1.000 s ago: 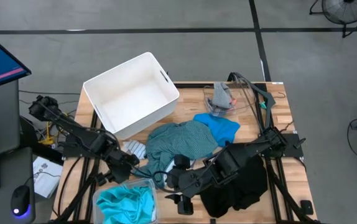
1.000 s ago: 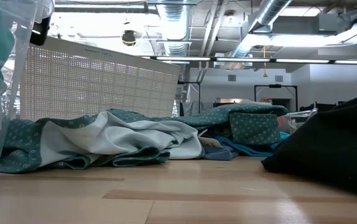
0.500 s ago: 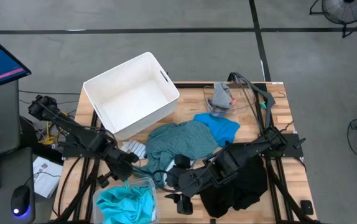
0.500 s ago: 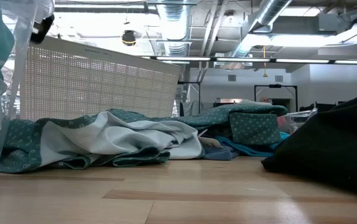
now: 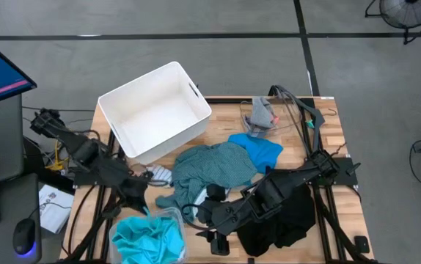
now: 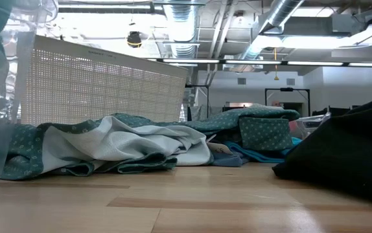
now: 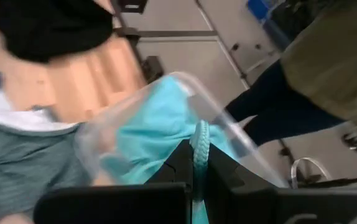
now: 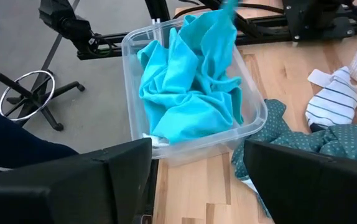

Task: Pick & Place Cloths
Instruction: Put the light blue shorts into the bottom transparent bin

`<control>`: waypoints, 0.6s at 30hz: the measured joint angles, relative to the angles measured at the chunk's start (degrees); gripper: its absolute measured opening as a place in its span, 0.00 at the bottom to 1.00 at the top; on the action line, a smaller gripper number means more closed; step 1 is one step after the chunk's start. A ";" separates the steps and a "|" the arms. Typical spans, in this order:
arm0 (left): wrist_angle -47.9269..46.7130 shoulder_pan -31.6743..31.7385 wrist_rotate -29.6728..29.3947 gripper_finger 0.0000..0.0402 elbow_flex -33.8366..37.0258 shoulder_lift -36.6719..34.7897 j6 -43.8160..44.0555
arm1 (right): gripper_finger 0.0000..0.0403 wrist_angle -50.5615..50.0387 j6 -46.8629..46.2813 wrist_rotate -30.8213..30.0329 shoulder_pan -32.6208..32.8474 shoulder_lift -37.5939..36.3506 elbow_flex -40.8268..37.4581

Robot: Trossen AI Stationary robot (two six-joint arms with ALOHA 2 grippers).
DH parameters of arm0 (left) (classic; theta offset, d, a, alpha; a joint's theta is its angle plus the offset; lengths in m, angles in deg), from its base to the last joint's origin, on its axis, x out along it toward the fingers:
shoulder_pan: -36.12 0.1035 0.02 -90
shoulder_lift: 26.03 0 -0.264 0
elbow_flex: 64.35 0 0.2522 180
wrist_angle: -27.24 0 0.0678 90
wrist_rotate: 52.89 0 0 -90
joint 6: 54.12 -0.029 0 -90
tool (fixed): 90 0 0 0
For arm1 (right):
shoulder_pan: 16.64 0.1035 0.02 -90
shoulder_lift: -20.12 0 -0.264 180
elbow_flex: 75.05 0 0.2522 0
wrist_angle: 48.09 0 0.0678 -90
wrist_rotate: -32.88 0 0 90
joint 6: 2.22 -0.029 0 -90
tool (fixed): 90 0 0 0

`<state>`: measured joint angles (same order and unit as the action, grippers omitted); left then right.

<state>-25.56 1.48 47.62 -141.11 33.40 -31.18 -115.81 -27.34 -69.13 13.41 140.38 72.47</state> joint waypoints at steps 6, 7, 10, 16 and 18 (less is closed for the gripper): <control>0.61 -6.42 -5.22 0.00 0.02 6.99 5.90 | 0.62 -0.04 0.05 -0.02 -0.02 0.00 0.00; 0.52 -7.36 -6.02 0.00 0.02 8.56 6.01 | 0.62 -0.14 0.16 -0.01 0.02 0.00 0.00; 0.60 -9.70 -8.02 0.00 0.21 13.47 6.03 | 0.62 -1.02 0.20 0.00 0.07 0.00 0.00; 0.29 -12.22 -8.04 0.00 2.71 22.80 2.07 | 0.62 -1.58 0.20 -0.02 0.64 0.00 0.00; 0.45 -12.27 -7.99 0.00 3.25 25.28 -0.55 | 0.62 -1.87 0.18 0.00 0.70 0.00 0.00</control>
<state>-25.11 -10.79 39.63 -137.86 58.68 -31.72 -117.68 -27.17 -69.13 14.11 140.38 72.47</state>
